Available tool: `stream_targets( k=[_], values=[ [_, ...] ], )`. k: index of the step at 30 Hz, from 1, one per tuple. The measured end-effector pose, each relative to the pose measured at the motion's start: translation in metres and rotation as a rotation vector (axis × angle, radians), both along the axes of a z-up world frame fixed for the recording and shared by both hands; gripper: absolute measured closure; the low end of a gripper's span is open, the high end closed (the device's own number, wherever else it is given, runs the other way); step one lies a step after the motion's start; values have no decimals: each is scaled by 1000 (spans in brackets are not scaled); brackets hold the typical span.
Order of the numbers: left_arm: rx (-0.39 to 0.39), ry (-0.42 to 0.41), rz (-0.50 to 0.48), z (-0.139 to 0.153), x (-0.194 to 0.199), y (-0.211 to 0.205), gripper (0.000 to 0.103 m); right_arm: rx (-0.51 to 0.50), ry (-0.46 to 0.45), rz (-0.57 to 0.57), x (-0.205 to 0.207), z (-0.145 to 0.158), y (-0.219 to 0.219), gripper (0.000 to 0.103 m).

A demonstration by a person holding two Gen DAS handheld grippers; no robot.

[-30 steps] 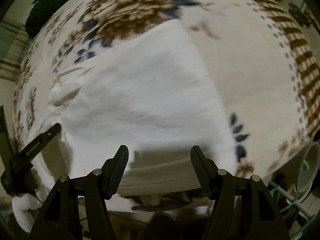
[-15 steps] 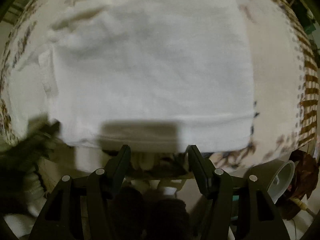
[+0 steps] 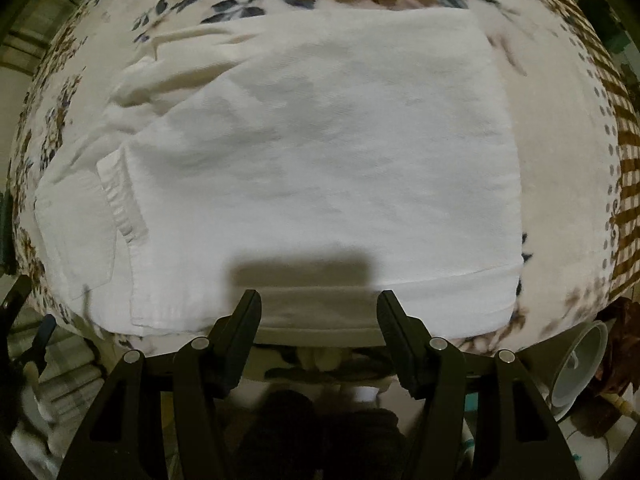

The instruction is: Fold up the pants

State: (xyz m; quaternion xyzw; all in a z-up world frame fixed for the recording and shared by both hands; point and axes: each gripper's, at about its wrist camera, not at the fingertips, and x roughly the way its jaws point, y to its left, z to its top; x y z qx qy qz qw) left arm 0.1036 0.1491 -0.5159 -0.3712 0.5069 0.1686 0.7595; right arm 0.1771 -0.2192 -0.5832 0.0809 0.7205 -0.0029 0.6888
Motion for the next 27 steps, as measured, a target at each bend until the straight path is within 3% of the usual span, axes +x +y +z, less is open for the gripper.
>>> stream_targets(
  k=[2, 5, 7, 9, 14, 19, 22, 24, 25, 26, 27],
  values=[
    [-44, -8, 130, -20, -8, 28, 5, -22, 12, 16, 5, -4, 6, 40],
    [-98, -5, 182, -43, -4, 53, 70, -47, 25, 34, 8, -9, 11, 40],
    [-78, -18, 199, -46, -3, 58, 84, -66, 34, 38, 14, -15, 21, 40],
    [-61, -76, 200, -35, -6, 60, 89, -94, 39, 49, 19, -20, 26, 40],
    [31, -237, 101, 8, 3, 50, 91, -150, 38, 70, 17, -27, 35, 40],
    [3, -106, 129, -48, 22, 71, 90, -160, 48, 63, 11, -29, 43, 40],
    [-116, -123, 154, -54, 10, 86, 84, -152, 57, 56, 13, -25, 38, 40],
    [-125, -117, 158, -45, 2, 90, 72, -145, 61, 51, 16, -23, 39, 40],
    [-131, -134, 167, -42, -5, 91, 71, -141, 61, 47, 19, -22, 37, 40],
    [-147, -160, 175, -41, -10, 91, 64, -137, 60, 42, 21, -21, 35, 40],
    [-165, -176, 182, -44, -14, 91, 51, -135, 61, 38, 24, -20, 32, 40]
  ],
)
